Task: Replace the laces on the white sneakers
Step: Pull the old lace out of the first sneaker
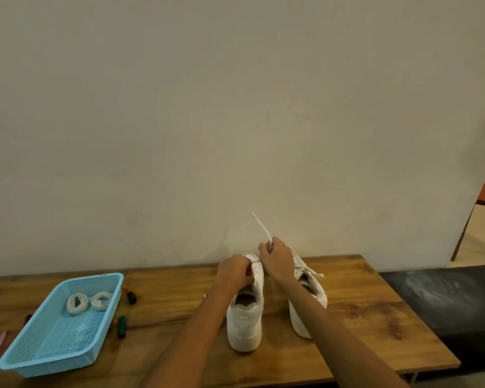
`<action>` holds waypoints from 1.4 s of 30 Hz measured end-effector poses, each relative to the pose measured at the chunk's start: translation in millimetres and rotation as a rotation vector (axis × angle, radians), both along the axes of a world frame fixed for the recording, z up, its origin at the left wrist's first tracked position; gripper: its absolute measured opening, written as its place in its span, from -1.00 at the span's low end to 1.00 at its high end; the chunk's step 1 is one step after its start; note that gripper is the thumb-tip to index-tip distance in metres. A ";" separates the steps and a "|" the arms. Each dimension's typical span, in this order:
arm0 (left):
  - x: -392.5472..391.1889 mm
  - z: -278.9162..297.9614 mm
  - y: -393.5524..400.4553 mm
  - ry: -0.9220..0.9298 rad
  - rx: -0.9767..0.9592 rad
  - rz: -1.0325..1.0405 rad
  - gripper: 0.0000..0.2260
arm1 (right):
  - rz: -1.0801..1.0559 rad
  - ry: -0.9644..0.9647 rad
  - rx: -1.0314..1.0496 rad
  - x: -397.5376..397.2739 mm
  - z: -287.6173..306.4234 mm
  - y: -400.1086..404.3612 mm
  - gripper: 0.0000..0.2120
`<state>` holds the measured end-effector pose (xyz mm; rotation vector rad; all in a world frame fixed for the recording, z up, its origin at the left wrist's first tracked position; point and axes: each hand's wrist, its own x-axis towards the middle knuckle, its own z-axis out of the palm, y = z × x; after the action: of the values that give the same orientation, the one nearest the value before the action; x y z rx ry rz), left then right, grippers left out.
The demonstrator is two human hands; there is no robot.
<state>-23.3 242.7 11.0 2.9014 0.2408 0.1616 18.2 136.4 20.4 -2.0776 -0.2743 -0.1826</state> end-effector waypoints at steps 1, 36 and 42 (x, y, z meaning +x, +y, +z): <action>-1.2 -1.8 2.4 -0.019 -0.022 -0.006 -0.79 | 0.031 0.097 -0.161 -1.8 -13.4 -4.4 -0.81; -30.6 -49.4 6.9 -0.196 -0.153 0.308 -0.81 | 0.095 -0.059 -0.691 -43.3 -37.9 30.2 -0.80; -27.0 -54.0 8.8 -0.273 -0.150 0.261 -0.79 | 0.124 -0.061 -0.620 -35.1 -36.5 29.7 -0.77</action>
<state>-50.3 251.6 -43.1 2.6498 0.5557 0.5527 -16.8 166.1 -16.1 -2.6585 -0.5495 -0.0904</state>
